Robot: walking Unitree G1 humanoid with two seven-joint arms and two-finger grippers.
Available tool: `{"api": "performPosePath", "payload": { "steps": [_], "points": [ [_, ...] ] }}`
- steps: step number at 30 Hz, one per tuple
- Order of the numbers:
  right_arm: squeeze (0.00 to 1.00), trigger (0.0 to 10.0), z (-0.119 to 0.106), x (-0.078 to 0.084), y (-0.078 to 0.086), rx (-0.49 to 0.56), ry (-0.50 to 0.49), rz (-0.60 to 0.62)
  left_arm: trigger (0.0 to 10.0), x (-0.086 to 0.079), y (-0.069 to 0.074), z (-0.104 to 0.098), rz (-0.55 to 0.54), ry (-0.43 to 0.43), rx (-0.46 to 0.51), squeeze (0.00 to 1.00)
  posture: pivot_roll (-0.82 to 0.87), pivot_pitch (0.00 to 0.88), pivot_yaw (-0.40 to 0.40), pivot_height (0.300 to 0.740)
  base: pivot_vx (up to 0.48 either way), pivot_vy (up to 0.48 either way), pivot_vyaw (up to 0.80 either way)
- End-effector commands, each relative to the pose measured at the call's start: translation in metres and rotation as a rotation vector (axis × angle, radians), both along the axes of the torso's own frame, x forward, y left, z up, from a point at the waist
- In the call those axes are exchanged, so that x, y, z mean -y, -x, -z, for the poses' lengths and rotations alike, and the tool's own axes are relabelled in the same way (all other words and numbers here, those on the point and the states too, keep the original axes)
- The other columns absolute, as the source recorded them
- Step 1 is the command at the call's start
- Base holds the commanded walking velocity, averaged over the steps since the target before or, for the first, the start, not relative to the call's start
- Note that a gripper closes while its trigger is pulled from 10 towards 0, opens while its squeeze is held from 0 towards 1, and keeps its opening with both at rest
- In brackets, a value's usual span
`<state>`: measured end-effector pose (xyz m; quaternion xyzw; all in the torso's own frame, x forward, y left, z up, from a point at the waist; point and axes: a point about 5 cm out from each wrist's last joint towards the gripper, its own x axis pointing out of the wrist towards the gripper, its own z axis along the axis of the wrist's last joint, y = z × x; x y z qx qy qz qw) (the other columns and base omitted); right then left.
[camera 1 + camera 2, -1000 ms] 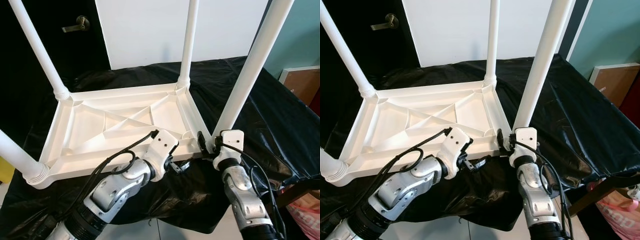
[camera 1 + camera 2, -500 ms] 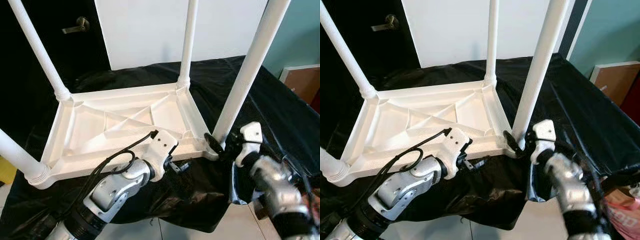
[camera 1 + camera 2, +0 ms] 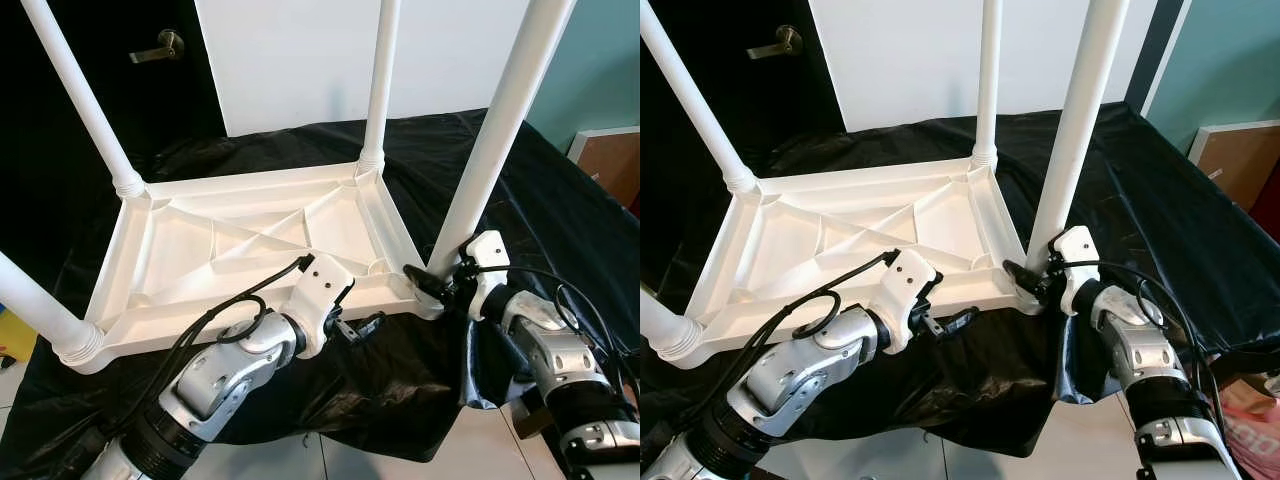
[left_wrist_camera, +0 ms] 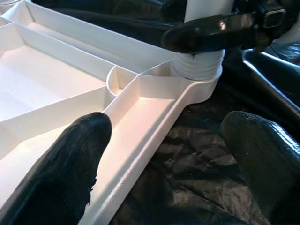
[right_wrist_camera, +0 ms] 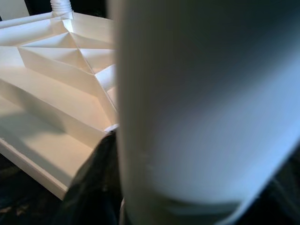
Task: Building children table
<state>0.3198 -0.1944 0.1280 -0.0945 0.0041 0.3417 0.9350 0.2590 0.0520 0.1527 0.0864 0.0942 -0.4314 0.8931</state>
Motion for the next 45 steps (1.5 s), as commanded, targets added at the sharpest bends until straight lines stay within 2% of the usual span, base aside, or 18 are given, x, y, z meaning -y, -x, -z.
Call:
{"api": "performPosePath", "payload": {
  "steps": [1,5,6,11,15,22,25,33,34,40,43,45],
  "points": [
    [0.0,0.0,0.008,-0.001,0.002,-0.033,0.016,-0.026,10.0,0.001,0.006,0.001,0.127,0.0,-0.04,0.0,-0.02,0.048,0.003,0.74,0.0,0.0,0.0],
    [0.0,0.0,0.011,0.002,0.003,-0.039,0.017,-0.017,10.0,0.001,0.007,0.001,0.126,0.001,-0.041,0.0,-0.02,0.048,0.003,0.74,0.0,0.0,0.0],
    [0.0,10.0,0.012,0.003,0.003,-0.044,0.011,-0.005,10.0,0.001,0.007,0.002,0.127,0.0,-0.042,0.0,-0.03,0.047,0.006,0.74,0.0,0.0,0.0],
    [0.0,10.0,0.016,0.002,0.005,-0.041,-0.024,0.049,10.0,0.002,0.008,0.002,0.136,-0.002,-0.047,0.0,-0.04,0.044,0.007,0.74,0.0,0.0,0.0],
    [0.0,10.0,0.02,-0.003,0.007,-0.032,-0.056,0.153,10.0,0.003,0.008,0.003,0.138,-0.002,-0.048,0.0,-0.04,0.038,0.003,0.74,0.0,0.0,0.0],
    [0.0,10.0,0.025,-0.009,0.009,-0.033,-0.069,0.264,10.0,0.004,0.008,0.004,0.139,-0.001,-0.05,0.0,-0.05,0.026,0.004,0.74,0.0,0.0,0.0],
    [0.0,10.0,0.025,-0.01,0.009,-0.032,-0.069,0.273,10.0,0.004,0.008,0.004,0.139,-0.001,-0.05,0.0,-0.05,0.026,0.004,0.74,0.0,0.0,0.0],
    [0.0,10.0,0.023,-0.027,0.012,-0.024,-0.126,0.389,10.0,0.005,0.007,0.003,0.145,0.009,-0.048,0.0,-0.07,0.016,0.004,0.74,0.0,0.0,0.0],
    [0.0,10.0,0.026,-0.033,0.014,-0.036,-0.136,0.441,10.0,0.007,0.007,0.003,0.148,0.018,-0.05,0.0,-0.07,0.018,0.004,0.74,0.0,0.0,0.0],
    [0.0,10.0,0.027,-0.039,0.016,-0.041,-0.151,0.523,10.0,0.008,0.007,0.003,0.148,0.021,-0.051,0.0,-0.06,0.017,-0.006,0.74,0.0,0.0,0.0],
    [0.0,10.0,0.029,-0.044,0.017,-0.045,-0.174,0.654,10.0,0.007,0.006,0.003,0.133,0.025,-0.049,0.0,-0.06,0.017,-0.015,0.74,0.0,0.0,0.0],
    [0.0,10.0,0.029,-0.044,0.017,-0.045,-0.174,0.654,10.0,0.007,0.006,0.003,0.133,0.025,-0.049,0.0,-0.06,0.017,-0.015,0.74,0.0,0.0,0.0]
  ]
}}
